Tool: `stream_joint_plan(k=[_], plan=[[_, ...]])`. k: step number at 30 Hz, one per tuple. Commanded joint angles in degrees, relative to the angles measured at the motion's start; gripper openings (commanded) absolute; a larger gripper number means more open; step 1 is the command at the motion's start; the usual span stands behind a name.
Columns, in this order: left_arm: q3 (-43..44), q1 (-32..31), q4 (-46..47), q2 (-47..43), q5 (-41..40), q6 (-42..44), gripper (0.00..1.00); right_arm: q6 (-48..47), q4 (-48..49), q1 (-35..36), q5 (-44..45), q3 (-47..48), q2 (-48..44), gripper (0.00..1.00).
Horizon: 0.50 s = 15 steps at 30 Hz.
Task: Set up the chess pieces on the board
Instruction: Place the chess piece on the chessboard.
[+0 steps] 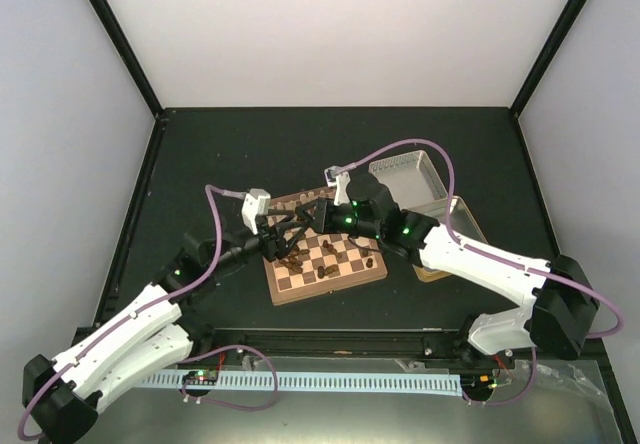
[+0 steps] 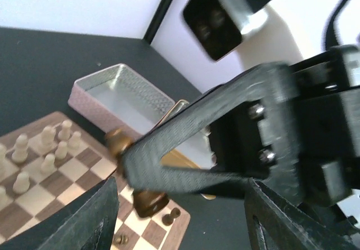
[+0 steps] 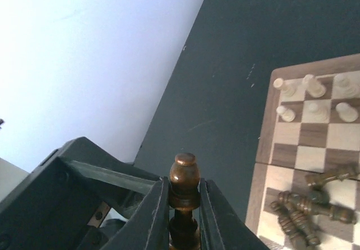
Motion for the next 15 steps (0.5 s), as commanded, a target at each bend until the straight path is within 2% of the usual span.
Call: stream_joint_plan(k=[1,6,11,15], plan=[[4.1,0.4,0.7,1.3,5.0,6.9,0.6,3.9,2.1,-0.3,-6.2,1.4,-1.9,0.13],[4.7,0.4,1.7,1.4,5.9,9.7,0.52,5.5,1.7,-0.6,-8.3,1.1,-3.2,0.13],[5.5,0.4,-1.9,1.0,5.3,10.7,0.54,7.3,2.4,-1.7,-9.4,0.6,-4.6,0.14],[5.0,0.4,-0.9,1.2,5.8,9.9,0.53,7.4,2.7,-2.2,-10.5,0.7,-5.0,0.14]])
